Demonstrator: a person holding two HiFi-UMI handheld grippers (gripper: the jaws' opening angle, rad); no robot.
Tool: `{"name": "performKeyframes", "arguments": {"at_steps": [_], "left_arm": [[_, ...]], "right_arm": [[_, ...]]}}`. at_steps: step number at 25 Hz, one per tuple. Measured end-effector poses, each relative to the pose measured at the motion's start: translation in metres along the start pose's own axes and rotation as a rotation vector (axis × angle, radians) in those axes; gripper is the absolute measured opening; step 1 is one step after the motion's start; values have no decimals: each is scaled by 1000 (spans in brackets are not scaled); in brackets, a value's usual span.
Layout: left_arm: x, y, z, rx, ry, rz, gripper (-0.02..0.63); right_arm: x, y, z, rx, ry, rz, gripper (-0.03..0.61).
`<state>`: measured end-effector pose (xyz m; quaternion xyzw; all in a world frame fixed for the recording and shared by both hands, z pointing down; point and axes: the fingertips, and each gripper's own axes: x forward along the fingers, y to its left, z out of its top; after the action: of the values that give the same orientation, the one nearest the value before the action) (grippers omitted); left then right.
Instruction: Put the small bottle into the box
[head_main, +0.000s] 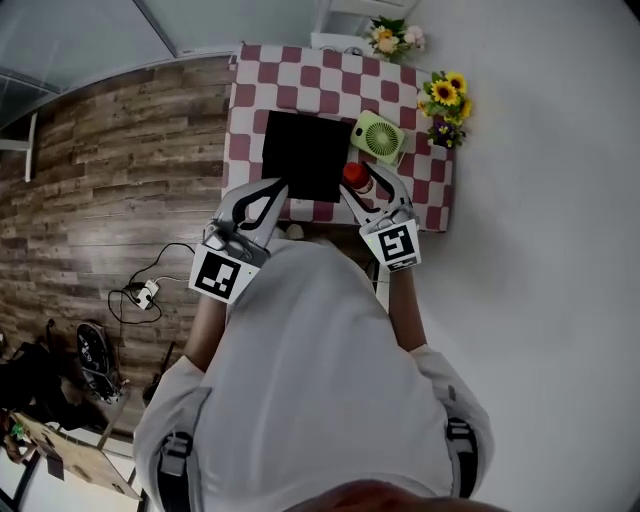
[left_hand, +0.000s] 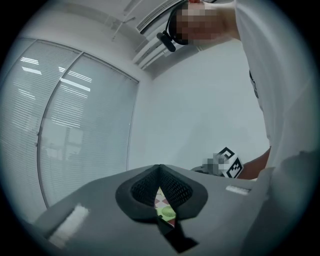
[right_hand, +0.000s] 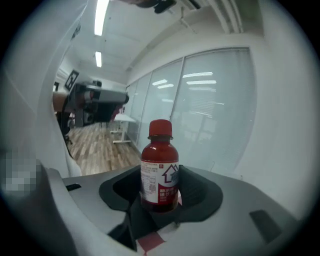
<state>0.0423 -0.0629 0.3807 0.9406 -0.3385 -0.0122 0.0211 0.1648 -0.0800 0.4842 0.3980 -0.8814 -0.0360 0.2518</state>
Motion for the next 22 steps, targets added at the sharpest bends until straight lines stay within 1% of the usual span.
{"name": "performKeyframes", "arguments": {"at_steps": [3, 5, 7, 11, 14, 17, 20, 22], "left_arm": [[-5, 15, -3, -22, -26, 21, 2], [-10, 27, -8, -33, -27, 47, 2], [-15, 40, -12, -27, -27, 78, 2], [-26, 59, -15, -27, -39, 135, 2], [-42, 68, -18, -38, -22, 178, 2], [-59, 74, -22, -49, 4, 219, 2], [-76, 80, -25, -57, 19, 265, 2], [-86, 81, -28, -64, 32, 292, 2]], "right_arm": [[34, 18, -39, -89, 164, 74, 221], [55, 28, -65, -112, 245, 127, 221], [76, 36, -91, -131, 321, 183, 221], [107, 57, -145, -180, 471, 319, 221], [125, 79, -180, -210, 569, 414, 221], [139, 99, -211, -239, 654, 484, 221], [149, 114, -237, -254, 734, 540, 222], [153, 120, -252, -262, 779, 562, 222]]}}
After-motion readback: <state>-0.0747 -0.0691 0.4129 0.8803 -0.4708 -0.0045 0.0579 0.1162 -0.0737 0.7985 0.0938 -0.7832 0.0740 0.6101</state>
